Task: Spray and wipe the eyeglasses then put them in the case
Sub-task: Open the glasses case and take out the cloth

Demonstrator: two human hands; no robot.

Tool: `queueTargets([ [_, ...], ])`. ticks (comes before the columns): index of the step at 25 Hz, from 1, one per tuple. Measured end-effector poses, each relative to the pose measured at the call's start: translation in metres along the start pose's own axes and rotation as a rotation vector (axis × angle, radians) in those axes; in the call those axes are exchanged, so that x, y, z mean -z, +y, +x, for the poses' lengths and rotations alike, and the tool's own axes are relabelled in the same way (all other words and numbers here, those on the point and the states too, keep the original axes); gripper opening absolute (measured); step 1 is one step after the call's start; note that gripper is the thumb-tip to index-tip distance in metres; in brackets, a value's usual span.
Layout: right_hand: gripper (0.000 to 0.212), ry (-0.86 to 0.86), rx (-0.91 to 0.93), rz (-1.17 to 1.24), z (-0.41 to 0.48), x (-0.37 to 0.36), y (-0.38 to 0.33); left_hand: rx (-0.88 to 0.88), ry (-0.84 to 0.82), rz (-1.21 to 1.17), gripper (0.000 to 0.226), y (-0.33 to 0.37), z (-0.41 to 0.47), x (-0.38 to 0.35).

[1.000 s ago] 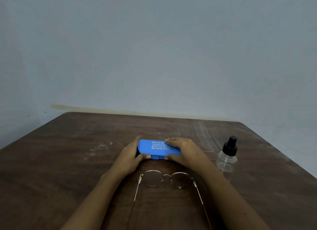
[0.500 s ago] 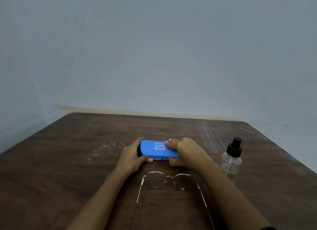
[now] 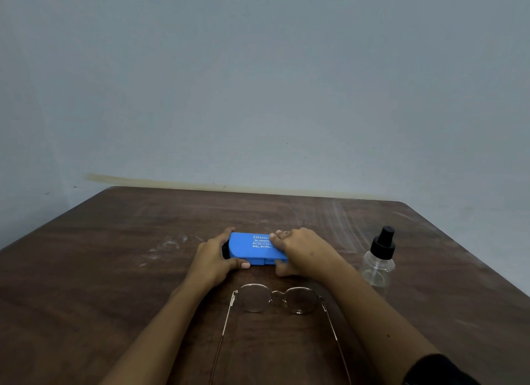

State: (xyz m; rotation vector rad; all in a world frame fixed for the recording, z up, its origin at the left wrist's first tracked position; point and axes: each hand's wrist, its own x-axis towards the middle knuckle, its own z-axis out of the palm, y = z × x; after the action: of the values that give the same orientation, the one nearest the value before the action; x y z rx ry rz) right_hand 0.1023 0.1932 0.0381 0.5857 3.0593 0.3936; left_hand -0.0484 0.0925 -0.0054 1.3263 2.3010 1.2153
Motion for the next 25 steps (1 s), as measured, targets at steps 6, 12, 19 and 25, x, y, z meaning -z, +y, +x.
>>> queueTargets([
  [6,0.063,0.013,0.019,-0.009,-0.003,0.003,-0.001,-0.002,0.003,-0.02,0.084,0.006,-0.006,0.003],
  [12,0.054,0.039,-0.008,0.103,-0.002,0.012,0.005,-0.042,-0.022,-0.059,0.078,0.01,-0.012,0.006],
  [19,0.045,0.032,-0.256,0.351,0.0,0.01,0.007,-0.001,-0.072,-0.018,0.093,0.006,-0.007,0.008],
  [25,0.034,0.316,-0.573,0.674,0.012,-0.006,0.011,0.027,-0.059,-0.003,0.091,0.007,-0.004,0.008],
])
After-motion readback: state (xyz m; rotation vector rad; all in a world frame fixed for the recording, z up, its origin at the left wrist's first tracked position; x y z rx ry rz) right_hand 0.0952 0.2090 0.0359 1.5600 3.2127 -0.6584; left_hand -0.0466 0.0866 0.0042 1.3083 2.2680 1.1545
